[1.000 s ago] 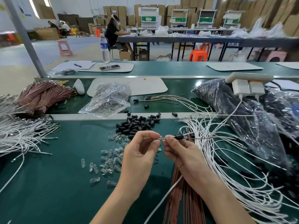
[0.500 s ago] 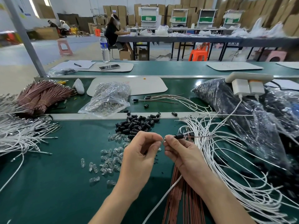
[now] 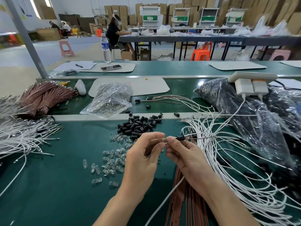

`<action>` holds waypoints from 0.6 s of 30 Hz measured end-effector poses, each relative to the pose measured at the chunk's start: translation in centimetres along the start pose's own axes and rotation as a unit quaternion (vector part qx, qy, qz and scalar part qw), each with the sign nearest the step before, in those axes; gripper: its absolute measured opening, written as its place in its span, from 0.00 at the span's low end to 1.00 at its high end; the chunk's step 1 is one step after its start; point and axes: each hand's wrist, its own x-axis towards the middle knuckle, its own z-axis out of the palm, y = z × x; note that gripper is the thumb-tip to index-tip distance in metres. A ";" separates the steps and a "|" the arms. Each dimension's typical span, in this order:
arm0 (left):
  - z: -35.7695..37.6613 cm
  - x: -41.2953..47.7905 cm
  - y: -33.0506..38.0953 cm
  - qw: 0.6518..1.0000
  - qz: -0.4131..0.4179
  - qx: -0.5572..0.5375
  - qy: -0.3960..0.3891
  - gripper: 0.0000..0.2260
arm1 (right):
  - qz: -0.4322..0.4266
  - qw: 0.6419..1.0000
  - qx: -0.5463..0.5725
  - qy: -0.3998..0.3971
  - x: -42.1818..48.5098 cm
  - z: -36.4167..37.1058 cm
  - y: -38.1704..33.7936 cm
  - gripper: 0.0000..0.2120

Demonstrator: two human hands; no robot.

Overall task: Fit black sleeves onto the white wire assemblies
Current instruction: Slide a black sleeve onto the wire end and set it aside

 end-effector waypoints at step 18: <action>-0.9 0.3 0.1 0.996 0.007 0.077 -0.043 0.07 | 0.027 0.999 0.018 -0.039 0.3 -0.7 -0.1 0.12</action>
